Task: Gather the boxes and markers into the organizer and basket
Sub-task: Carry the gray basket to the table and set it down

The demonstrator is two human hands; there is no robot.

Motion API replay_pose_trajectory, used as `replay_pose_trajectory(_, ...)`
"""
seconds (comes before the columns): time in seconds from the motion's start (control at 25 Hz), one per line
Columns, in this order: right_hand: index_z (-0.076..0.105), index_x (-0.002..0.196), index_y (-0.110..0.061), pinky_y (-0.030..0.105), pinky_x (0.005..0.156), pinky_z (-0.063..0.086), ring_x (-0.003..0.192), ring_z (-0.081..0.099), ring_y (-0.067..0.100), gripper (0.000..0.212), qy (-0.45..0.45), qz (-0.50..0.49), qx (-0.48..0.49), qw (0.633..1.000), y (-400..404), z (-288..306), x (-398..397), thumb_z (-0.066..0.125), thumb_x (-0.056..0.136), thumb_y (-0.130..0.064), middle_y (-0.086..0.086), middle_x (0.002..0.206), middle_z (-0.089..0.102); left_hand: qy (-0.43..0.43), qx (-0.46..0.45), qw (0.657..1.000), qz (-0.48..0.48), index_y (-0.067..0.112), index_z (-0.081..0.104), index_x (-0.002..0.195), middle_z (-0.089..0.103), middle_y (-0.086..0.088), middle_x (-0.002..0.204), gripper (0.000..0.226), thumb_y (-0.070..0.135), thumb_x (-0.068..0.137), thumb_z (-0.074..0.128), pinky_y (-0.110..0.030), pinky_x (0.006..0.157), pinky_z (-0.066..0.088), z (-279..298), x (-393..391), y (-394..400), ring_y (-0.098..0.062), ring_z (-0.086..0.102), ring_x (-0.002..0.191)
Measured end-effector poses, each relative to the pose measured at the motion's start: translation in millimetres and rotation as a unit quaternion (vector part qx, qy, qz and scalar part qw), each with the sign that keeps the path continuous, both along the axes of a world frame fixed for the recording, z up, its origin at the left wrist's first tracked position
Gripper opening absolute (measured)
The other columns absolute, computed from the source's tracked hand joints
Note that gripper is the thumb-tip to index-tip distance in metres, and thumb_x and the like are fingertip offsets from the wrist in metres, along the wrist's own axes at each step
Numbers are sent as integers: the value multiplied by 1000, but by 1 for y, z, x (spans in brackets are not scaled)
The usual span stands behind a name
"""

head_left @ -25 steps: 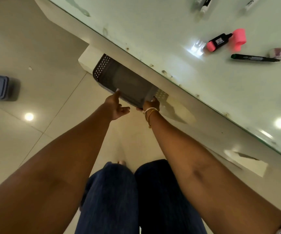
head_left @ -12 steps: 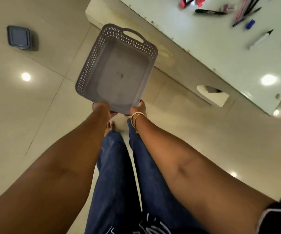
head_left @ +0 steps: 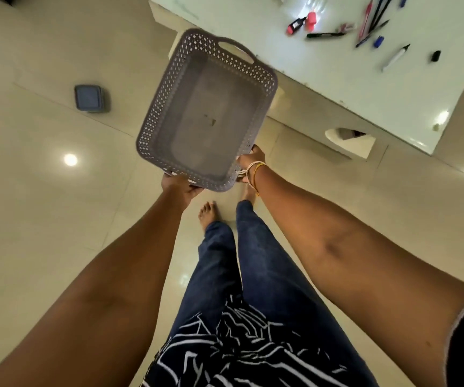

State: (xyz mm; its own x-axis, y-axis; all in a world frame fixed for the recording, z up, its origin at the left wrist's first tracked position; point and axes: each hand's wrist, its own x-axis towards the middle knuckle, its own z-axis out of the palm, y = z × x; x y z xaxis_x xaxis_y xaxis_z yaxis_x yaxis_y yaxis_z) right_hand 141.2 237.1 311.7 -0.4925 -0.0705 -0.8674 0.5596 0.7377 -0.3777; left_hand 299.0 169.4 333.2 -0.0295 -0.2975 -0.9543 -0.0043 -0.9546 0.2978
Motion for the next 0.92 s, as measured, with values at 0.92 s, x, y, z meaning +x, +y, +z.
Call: replay_pose_trajectory(0.92,55,127,-21,56,72,58,88,69,43,58,-31,-10,-79,996,-310,52,-239,63,75,2,16,114,67,13,-46,997,-62,4,41,135,53,-26,133,43,-2,93,46,-49,83,51,47,-229,-324,-44,58,108)
